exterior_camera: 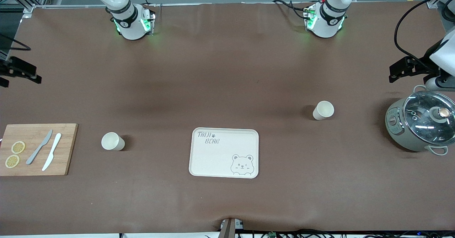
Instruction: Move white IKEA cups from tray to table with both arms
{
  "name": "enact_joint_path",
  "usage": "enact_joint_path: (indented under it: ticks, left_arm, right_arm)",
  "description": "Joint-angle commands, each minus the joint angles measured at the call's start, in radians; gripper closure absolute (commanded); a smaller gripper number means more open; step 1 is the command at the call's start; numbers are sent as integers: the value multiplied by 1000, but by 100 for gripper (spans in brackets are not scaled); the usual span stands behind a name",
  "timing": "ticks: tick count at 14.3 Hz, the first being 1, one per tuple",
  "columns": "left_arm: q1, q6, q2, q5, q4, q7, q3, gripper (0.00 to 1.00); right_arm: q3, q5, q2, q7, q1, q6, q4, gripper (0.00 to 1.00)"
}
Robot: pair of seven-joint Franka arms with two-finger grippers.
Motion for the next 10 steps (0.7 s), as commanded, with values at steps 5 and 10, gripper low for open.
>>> enact_joint_path:
  ticks: [5, 10]
  left_arm:
    - [-2, -22, 15, 4, 31, -3, -3, 0]
    - [-2, -22, 18, 4, 31, -3, -3, 0]
  right_arm:
    - [18, -10, -42, 73, -3, -42, -16, 0]
    - [18, -10, -42, 75, -3, -45, -18, 0]
